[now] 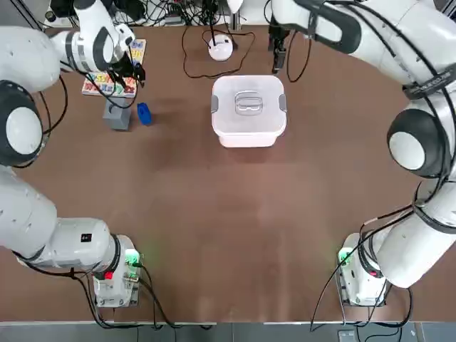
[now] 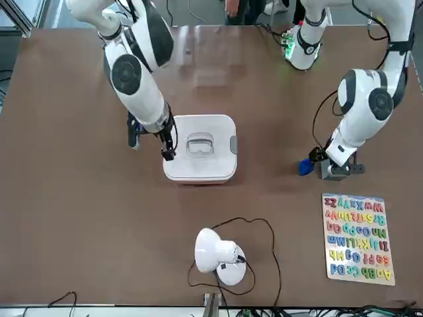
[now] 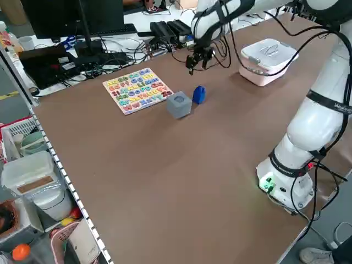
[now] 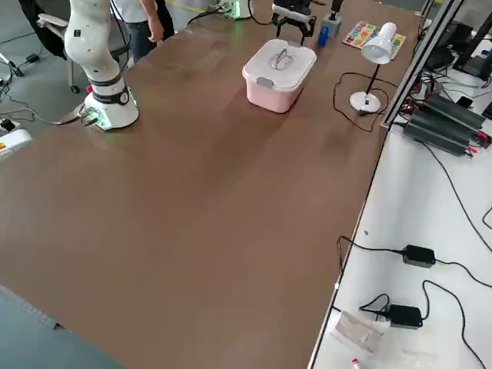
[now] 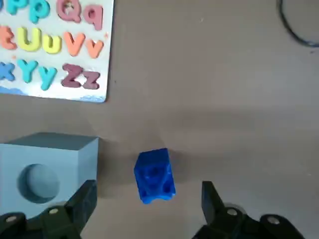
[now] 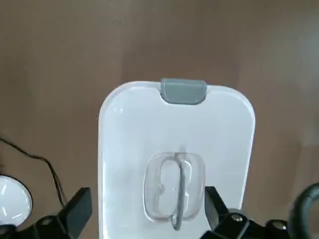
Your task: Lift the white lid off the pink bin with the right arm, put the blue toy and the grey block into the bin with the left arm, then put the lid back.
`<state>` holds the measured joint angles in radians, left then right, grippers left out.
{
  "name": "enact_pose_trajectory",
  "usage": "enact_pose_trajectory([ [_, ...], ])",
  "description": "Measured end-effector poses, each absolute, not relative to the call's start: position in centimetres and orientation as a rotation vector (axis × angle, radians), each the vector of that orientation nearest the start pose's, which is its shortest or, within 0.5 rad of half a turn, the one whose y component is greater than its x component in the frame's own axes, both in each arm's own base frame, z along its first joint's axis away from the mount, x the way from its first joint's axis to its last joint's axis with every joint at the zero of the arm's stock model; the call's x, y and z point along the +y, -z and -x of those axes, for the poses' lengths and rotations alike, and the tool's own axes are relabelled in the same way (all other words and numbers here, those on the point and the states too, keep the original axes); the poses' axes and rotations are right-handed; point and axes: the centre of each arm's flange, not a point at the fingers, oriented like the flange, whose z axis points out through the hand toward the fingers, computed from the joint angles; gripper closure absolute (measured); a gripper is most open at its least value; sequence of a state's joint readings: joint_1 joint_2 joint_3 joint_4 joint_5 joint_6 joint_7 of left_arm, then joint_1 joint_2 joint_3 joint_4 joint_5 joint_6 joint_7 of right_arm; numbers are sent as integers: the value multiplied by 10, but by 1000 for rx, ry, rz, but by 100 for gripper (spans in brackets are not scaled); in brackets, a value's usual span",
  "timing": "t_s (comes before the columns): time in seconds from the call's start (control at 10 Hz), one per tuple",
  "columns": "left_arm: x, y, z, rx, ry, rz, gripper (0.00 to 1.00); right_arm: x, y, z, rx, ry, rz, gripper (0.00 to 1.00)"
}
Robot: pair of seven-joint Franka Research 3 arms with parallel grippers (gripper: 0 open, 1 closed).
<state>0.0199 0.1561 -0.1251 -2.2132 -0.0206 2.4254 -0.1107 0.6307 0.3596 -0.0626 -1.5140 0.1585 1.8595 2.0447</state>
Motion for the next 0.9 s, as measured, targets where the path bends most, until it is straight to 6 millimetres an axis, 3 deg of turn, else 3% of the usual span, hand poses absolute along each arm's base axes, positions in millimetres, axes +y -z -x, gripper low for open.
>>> enact_pose_trajectory([
  [0.6, -75, -254, -535, -123, -23, 3181, 9, 432, -384, -535, 2195, -185, 2254, 0],
  [0.9, -74, -246, -534, -124, -43, 3177, 9, 452, -358, -521, 2193, -171, 2267, 0],
])
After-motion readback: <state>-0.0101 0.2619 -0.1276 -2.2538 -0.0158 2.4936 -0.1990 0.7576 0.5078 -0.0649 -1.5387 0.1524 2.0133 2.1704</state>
